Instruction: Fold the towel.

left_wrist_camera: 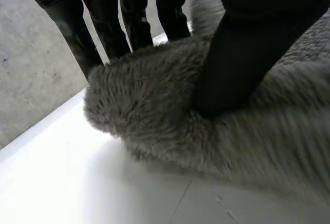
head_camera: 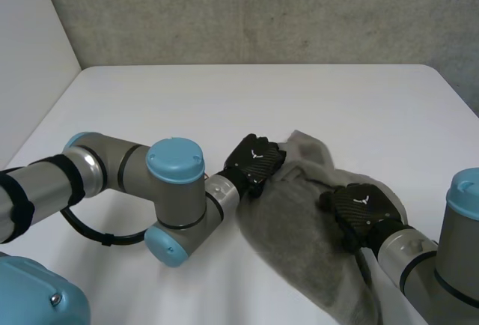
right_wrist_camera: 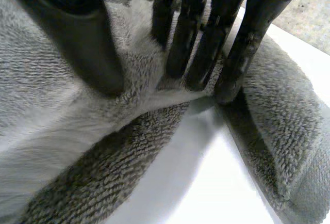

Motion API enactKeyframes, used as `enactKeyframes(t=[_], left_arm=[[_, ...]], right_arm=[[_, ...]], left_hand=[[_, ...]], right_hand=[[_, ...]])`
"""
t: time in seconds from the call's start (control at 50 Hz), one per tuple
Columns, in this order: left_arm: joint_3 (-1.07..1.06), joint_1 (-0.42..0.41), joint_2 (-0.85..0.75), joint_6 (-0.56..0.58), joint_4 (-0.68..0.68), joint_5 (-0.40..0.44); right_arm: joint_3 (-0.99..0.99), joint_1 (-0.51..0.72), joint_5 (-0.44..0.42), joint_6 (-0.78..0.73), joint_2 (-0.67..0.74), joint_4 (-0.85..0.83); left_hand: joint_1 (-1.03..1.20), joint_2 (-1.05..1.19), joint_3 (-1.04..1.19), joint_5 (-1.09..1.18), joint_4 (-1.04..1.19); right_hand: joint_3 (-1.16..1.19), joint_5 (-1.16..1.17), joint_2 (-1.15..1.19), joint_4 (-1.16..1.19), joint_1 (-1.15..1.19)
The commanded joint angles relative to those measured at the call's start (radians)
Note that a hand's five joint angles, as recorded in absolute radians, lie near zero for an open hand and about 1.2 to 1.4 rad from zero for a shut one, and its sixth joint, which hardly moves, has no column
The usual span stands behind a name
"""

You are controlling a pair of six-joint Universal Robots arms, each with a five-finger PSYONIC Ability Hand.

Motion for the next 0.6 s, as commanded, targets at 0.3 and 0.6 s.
enactKeyframes(t=[0.3, 0.6], left_arm=[[-0.355, 0.138, 0.537, -0.029, -0.008, -0.382], [-0.660, 0.140, 0.651, -0.076, -0.005, -0.385]], right_arm=[[-0.415, -0.014, -0.063, -0.089, -0.043, 0.011], [-0.472, 0.128, -0.066, -0.112, 0.081, 0.179]], left_hand=[[0.388, 0.360, 0.379, 0.389, 0.372], [0.388, 0.360, 0.379, 0.389, 0.372]], right_hand=[[0.348, 0.336, 0.327, 0.350, 0.383], [0.046, 0.034, 0.025, 0.049, 0.081]])
